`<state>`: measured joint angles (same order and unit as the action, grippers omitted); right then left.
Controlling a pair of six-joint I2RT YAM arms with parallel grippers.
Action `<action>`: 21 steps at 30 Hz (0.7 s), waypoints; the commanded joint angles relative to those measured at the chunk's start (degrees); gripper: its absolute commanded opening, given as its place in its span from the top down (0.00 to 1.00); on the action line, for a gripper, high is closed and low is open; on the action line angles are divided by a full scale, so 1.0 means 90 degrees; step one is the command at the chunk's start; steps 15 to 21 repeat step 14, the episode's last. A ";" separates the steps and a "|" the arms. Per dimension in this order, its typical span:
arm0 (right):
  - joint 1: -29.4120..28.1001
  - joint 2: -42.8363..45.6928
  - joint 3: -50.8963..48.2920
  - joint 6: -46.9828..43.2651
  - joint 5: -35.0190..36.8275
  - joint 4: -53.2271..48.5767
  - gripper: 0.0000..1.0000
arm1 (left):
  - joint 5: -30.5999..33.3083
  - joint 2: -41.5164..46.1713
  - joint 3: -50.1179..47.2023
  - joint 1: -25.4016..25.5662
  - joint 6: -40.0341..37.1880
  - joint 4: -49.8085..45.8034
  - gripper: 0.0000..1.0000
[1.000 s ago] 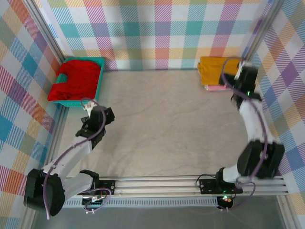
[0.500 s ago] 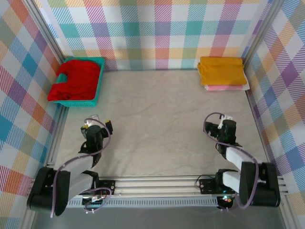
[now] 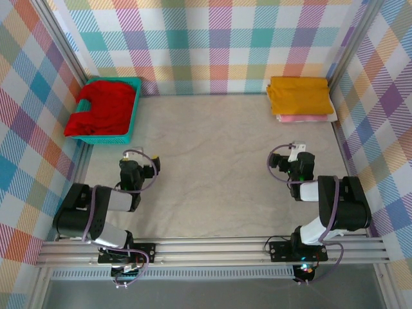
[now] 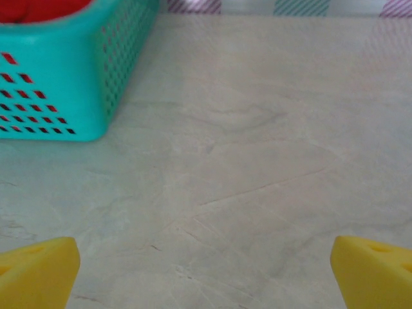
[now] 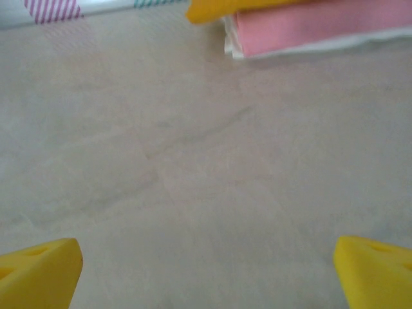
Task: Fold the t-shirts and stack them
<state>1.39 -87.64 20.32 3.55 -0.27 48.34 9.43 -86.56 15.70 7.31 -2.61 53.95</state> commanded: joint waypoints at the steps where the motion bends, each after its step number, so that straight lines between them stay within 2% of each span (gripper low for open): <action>1: -0.0069 -0.0005 0.0251 -0.0148 -0.0033 0.0084 0.00 | -0.0135 -0.0285 0.0731 -0.0112 -0.0076 -0.0580 0.00; 4: -0.0077 -0.0013 0.0268 -0.0187 -0.0101 0.0069 0.00 | -0.0136 -0.0326 0.0898 -0.0337 0.0200 -0.0770 0.00; 8: -0.0090 -0.0040 0.0360 -0.0305 -0.0372 -0.0067 0.00 | -0.0130 -0.0333 0.0906 -0.0344 0.0199 -0.0800 0.00; 21: -0.0095 -0.0030 0.0365 -0.0328 -0.0397 -0.0091 0.00 | -0.0098 -0.0290 0.0767 -0.0339 0.0197 -0.0592 0.00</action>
